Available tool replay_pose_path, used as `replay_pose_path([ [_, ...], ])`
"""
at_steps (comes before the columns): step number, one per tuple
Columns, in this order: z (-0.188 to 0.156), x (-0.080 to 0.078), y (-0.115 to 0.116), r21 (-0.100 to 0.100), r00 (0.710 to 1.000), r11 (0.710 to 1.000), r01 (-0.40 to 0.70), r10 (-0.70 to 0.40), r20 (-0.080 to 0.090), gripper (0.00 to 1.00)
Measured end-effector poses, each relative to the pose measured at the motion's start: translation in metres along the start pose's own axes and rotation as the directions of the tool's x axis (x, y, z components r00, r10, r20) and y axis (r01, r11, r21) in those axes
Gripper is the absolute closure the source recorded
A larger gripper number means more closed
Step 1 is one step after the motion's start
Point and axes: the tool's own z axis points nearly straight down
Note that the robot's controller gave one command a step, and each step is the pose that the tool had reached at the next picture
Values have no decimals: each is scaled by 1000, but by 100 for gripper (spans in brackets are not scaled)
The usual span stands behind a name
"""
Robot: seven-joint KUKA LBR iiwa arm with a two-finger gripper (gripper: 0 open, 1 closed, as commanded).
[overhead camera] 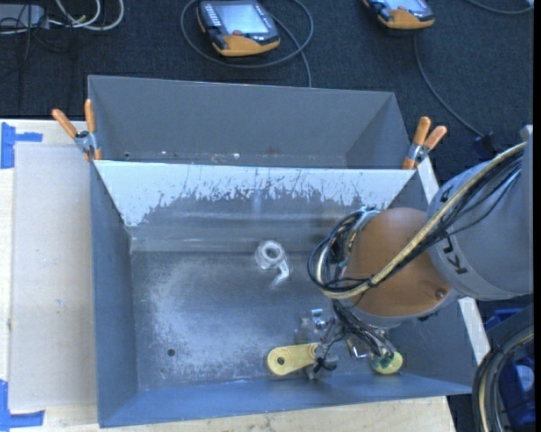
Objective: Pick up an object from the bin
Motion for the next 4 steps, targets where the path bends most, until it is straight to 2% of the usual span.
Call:
replay_pose_path([
  [1,-1,5,-4,1,999,999,40,-40,16,100],
  [2,2,-8,-26,0,1000,1000,-9,9,16,100],
  [3,0,5,-27,-1,1000,1000,-8,8,12,100],
  [4,2,2,-36,2,979,979,204,-204,13,100],
])
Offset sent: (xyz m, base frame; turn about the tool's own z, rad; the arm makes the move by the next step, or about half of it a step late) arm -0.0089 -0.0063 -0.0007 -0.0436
